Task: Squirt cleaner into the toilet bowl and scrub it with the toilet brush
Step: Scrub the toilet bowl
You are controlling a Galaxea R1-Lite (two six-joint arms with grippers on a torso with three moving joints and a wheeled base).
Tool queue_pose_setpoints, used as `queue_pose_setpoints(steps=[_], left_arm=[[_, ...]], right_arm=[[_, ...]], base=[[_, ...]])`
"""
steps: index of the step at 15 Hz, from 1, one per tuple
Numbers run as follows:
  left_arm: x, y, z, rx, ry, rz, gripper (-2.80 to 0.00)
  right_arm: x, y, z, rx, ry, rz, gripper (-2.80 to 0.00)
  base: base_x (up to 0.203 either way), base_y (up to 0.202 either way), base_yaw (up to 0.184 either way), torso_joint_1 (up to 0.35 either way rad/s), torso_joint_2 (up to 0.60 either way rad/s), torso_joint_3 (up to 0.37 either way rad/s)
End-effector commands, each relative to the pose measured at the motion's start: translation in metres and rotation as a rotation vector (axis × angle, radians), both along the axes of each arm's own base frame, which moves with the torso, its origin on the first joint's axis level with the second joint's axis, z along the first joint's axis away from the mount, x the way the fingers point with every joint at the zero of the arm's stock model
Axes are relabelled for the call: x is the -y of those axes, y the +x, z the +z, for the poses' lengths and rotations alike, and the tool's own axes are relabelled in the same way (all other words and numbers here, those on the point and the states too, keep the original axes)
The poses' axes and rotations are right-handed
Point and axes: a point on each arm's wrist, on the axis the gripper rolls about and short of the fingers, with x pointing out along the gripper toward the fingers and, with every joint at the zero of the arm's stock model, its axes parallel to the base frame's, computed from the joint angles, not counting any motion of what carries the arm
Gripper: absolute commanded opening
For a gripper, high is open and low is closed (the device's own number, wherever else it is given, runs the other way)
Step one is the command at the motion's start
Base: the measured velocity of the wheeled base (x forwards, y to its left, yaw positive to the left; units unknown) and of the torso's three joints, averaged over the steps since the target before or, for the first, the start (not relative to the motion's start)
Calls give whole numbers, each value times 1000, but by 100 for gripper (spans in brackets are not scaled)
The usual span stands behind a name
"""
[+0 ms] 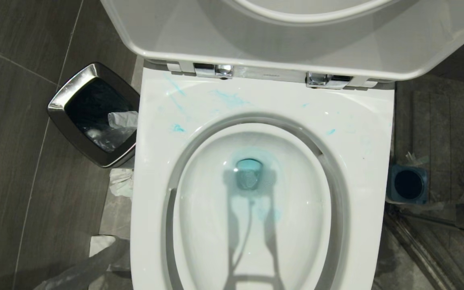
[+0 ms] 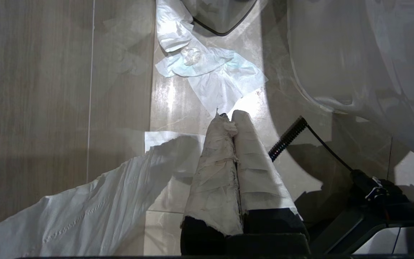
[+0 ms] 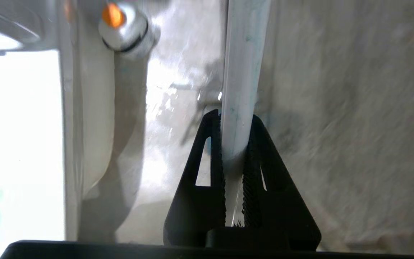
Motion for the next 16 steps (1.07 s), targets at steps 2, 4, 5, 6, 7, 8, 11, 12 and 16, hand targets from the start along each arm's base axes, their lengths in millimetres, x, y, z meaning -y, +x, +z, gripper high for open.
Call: queue_pose_setpoints(steps=[2, 4, 5, 6, 7, 8, 11, 12, 16], left_arm=[[0, 1, -2, -8, -3, 2, -280], [0, 1, -2, -8, -2, 2, -280], [0, 1, -2, -8, -2, 2, -280], [0, 1, -2, -8, -2, 2, -280], [0, 1, -2, -8, -3, 2, -280], [0, 1, -2, -8, -3, 2, -280], [0, 1, -2, -8, -7, 4, -280], [0, 1, -2, -7, -21, 6, -280], [0, 1, -2, -9, -36, 8, -280]], right_arm=[[2, -18, 12, 143, -37, 0, -280], [2, -17, 27, 276, -98, -5, -280], [2, -15, 32, 325, -128, -9, -280], [2, -14, 37, 372, -154, -15, -280], [2, -13, 42, 416, -181, -22, -280], [1, -12, 45, 438, -195, -27, -280], [2, -13, 50, 469, -204, -33, -280], [2, -14, 51, 474, -204, -31, -280], [2, -18, 59, 505, -202, -35, -280]], base=[[0, 0, 0, 0, 0, 0], [0, 0, 0, 0, 0, 0], [0, 0, 0, 0, 0, 0], [0, 0, 0, 0, 0, 0], [0, 0, 0, 0, 0, 0], [0, 0, 0, 0, 0, 0], [0, 0, 0, 6, 1, 60], [0, 0, 0, 5, -1, 160], [0, 0, 0, 3, 4, 190]])
